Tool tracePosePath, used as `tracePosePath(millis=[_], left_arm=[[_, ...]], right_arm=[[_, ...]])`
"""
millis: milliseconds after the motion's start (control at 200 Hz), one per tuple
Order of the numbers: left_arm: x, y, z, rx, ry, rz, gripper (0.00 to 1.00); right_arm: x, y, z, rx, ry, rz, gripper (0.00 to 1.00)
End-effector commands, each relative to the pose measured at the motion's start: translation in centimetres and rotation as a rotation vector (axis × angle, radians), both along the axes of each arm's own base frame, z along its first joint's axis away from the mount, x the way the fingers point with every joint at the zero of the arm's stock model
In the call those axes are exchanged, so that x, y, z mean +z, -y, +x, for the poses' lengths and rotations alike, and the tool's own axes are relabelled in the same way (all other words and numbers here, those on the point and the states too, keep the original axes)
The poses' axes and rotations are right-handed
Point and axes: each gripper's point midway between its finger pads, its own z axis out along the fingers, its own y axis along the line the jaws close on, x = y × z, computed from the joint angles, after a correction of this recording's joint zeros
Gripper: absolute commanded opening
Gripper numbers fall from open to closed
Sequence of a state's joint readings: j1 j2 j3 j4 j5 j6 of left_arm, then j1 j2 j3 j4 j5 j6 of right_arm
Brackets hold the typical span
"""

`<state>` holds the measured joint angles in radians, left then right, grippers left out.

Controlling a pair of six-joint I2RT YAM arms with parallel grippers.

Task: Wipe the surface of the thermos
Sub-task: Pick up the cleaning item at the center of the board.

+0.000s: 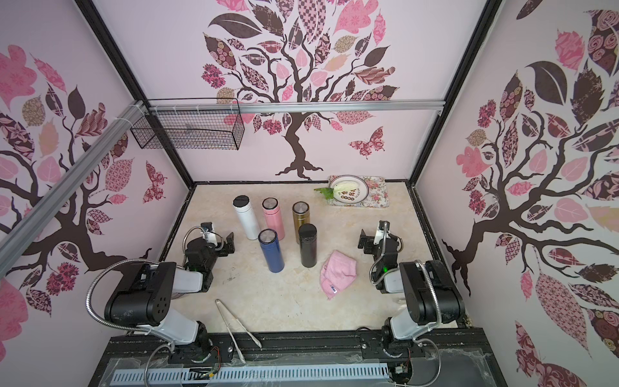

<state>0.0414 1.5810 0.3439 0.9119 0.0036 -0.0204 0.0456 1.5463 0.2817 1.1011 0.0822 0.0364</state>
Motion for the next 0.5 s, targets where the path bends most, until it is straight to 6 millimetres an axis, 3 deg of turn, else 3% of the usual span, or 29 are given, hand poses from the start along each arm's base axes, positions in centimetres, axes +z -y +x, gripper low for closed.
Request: tracePosePath(millis=[0,495], left_arm=[[1.81,-0.33,1.13,0.010,0.061,0.003,0.98],[1.77,-0.33,1.11,0.010,0.059,0.002,0.98]], right_arm=[[0.86,-0.24,0.54,0.006,0.030,-0.014,1.00],[0.93,-0.21,0.54,0.004,0.032,-0.013,1.00]])
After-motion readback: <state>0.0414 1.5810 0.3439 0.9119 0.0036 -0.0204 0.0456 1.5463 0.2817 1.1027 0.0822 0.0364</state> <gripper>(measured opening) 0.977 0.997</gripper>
